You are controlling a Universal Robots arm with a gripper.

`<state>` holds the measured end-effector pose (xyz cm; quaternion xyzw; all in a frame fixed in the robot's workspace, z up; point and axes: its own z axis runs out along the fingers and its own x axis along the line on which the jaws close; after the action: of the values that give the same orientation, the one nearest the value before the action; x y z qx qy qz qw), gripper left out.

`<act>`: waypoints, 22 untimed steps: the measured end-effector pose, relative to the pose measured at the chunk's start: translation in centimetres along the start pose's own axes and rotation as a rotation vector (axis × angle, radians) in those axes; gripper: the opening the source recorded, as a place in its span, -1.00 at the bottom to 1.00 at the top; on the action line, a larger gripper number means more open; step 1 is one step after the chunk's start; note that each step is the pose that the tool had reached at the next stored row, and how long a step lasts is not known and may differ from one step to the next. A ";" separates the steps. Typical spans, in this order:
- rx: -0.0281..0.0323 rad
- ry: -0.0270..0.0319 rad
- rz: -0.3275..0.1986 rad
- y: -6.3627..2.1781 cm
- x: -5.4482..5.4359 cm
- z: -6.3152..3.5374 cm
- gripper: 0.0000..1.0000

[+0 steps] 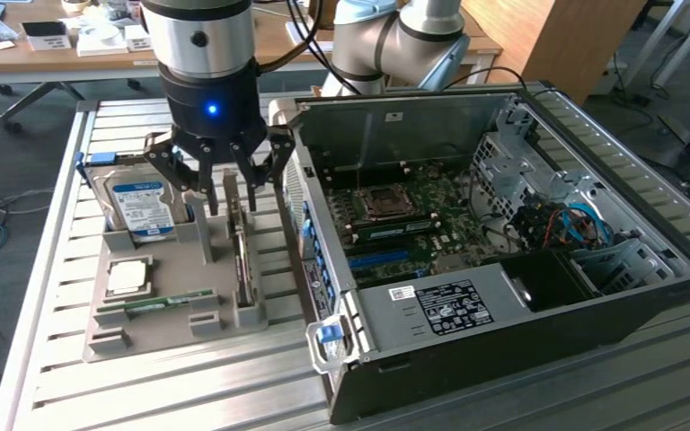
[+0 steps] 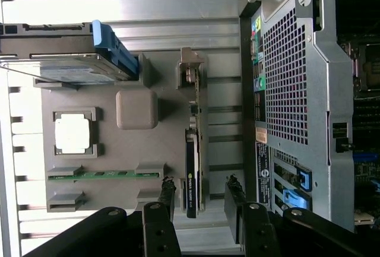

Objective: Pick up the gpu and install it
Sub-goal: 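Pick up the gpu and move the gpu toward the slot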

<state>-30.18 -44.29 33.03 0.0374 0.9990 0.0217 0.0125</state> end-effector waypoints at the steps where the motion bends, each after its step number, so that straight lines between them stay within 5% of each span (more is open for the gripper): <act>1: 0.0001 0.0001 0.000 0.00 0.0 0.00 -0.05; 22: 0.0000 0.0000 0.000 -0.06 0.0 1.30 -0.05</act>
<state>-30.18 -44.29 31.73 0.0374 0.9990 0.0216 0.0125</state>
